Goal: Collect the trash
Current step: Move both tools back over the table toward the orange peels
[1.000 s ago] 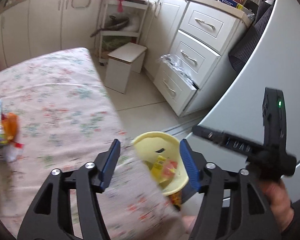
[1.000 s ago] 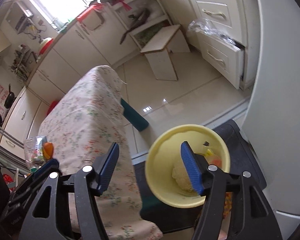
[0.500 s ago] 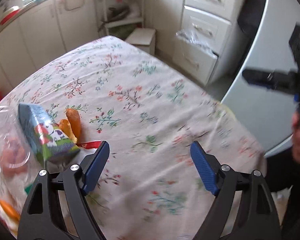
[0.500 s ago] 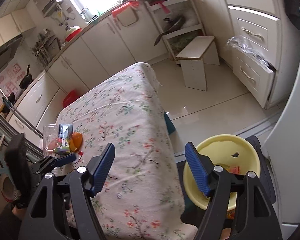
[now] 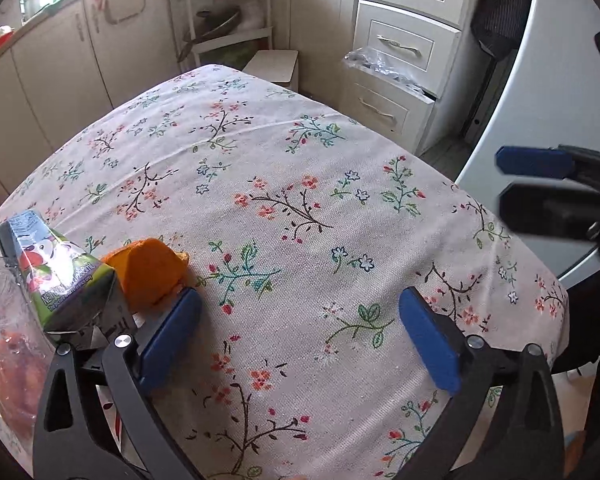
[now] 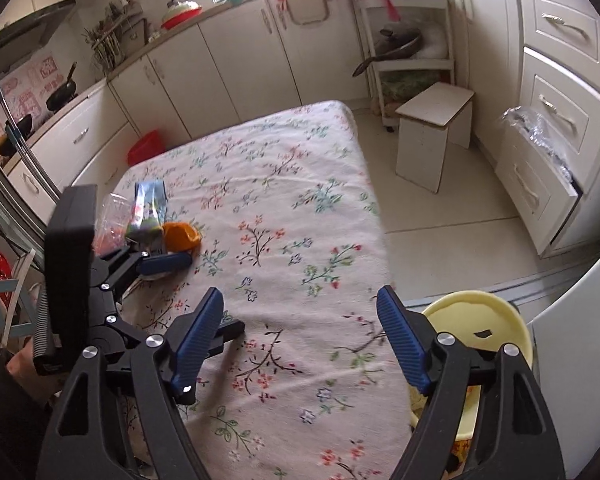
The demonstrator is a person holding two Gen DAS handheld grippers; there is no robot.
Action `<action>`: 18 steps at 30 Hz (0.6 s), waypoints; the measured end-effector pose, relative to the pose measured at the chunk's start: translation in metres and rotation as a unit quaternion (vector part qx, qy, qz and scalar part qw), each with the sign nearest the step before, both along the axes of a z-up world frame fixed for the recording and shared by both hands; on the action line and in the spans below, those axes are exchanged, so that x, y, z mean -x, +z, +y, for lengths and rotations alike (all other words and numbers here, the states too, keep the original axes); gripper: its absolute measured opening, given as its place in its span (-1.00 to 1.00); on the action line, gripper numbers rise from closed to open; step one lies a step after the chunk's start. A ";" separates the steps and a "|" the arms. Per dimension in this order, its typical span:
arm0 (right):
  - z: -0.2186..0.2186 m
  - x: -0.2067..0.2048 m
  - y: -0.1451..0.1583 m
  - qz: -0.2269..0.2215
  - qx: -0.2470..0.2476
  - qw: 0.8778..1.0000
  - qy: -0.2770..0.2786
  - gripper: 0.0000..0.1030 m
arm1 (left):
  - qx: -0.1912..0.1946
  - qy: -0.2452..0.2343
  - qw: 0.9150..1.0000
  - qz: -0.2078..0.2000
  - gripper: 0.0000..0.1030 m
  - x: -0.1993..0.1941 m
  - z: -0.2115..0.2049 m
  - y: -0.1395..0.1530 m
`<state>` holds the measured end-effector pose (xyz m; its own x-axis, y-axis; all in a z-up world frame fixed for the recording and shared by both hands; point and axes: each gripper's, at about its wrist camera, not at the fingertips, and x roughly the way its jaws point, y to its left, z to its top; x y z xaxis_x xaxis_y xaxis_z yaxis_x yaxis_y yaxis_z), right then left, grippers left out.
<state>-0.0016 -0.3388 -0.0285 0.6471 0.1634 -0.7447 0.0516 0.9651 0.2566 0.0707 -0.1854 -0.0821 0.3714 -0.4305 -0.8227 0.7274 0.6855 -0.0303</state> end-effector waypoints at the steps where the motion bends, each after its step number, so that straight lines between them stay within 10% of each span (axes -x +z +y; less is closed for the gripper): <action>1: 0.002 -0.002 -0.002 0.003 0.002 1.000 -0.001 0.48 | -0.001 0.001 1.000 -0.001 0.85 0.000 -0.001 0.000; 18: 0.008 -0.001 0.006 -0.047 0.019 0.997 -0.063 0.55 | 0.000 0.001 1.000 -0.001 0.85 0.001 -0.001 -0.001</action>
